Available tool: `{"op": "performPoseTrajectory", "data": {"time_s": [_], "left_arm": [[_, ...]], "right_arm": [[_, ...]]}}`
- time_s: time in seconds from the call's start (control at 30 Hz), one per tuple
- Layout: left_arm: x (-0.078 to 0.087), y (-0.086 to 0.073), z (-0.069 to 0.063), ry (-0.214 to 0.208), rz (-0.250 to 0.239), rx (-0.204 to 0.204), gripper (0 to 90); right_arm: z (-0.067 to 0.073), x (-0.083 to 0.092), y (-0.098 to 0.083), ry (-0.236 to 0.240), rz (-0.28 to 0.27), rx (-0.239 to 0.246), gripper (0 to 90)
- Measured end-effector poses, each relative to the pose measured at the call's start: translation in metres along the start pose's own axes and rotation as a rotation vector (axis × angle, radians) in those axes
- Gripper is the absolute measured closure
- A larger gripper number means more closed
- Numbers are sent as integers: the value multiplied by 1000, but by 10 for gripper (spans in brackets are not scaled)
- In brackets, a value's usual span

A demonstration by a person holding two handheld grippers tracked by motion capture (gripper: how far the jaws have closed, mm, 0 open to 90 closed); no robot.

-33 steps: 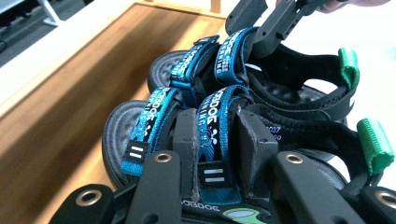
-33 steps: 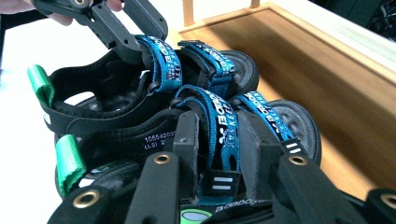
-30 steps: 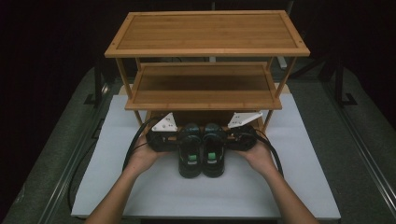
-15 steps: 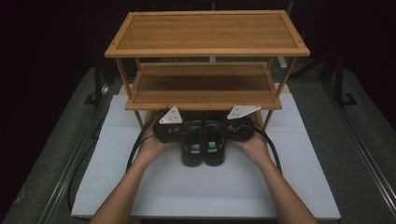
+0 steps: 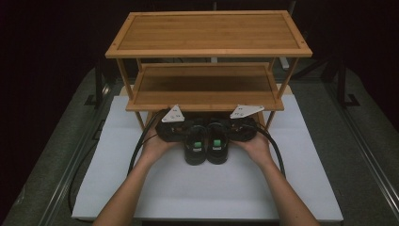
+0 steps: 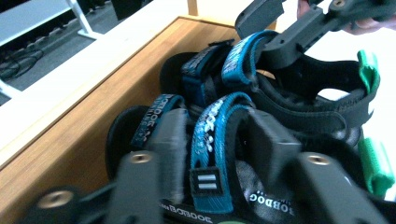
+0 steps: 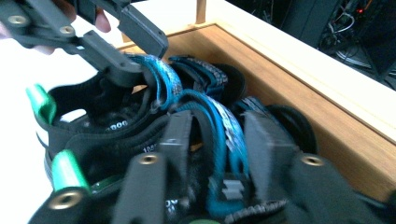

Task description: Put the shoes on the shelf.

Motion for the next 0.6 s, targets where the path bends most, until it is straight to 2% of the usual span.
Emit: {"op": "performPoseTrajectory", "data": {"time_s": [0.2,0.3,0.37,0.43,0.6], "left_arm": [[17,3,-5,-17,-19,36,408],[26,0,-10,-17,-22,50,370],[32,-3,-14,-10,-28,71,341],[38,-8,-17,-10,-37,86,313],[47,-23,-28,-5,-14,85,280]], "right_arm": [[5,14,5,8,-21,-12,495],[9,24,6,19,-25,-39,453],[13,31,3,14,-41,-52,446],[17,37,-2,12,-36,-62,425],[25,53,-17,-5,-17,-64,395]]}}
Point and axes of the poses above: each handheld gripper's, and its own axes: x roughly backward along the jaws, y roughly out of its top, z roughly to its left, the point moved 4 cm from there along -x, roughly forward along the jaws, and after that the axes turned 2 degrees about z, right-handed, at the moved point
